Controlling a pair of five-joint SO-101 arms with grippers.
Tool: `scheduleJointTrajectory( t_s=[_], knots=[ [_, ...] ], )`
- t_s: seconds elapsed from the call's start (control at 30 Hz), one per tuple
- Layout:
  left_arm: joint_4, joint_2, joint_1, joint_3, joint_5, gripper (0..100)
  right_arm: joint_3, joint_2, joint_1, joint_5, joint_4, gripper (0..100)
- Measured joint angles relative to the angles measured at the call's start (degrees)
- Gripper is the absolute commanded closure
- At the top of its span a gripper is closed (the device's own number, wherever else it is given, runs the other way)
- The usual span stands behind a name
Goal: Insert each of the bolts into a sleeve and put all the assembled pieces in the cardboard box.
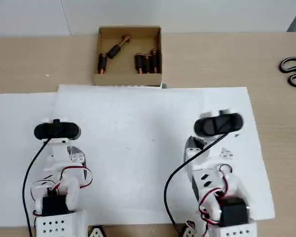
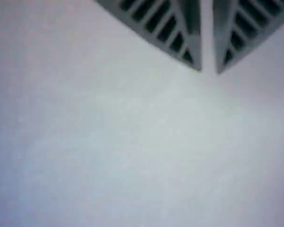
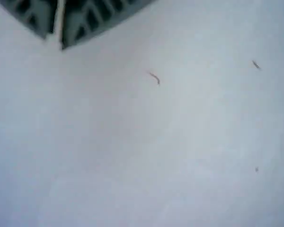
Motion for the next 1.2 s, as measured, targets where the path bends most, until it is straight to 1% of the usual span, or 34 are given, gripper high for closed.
scheduleJointTrajectory(
  t_s=[0.2, 0.27, 0.57, 1.2],
  knots=[
    [0.0, 0.0, -0.26, 0.0, 0.0, 99, 14.95, -11.25, 0.09, 0.97, -3.43, 99.5],
    [0.0, 0.0, -0.26, 0.0, 0.0, 99, 17.67, -11.78, 0.0, 0.97, -3.52, 99.5],
    [0.0, 0.0, -0.26, 0.0, 0.0, 99, 22.24, -11.96, 0.09, 0.97, -3.52, 99.5],
    [0.0, 0.0, -0.26, 0.0, 0.0, 99, 22.24, -12.04, 0.0, 0.97, -3.52, 99.5]
  ],
)
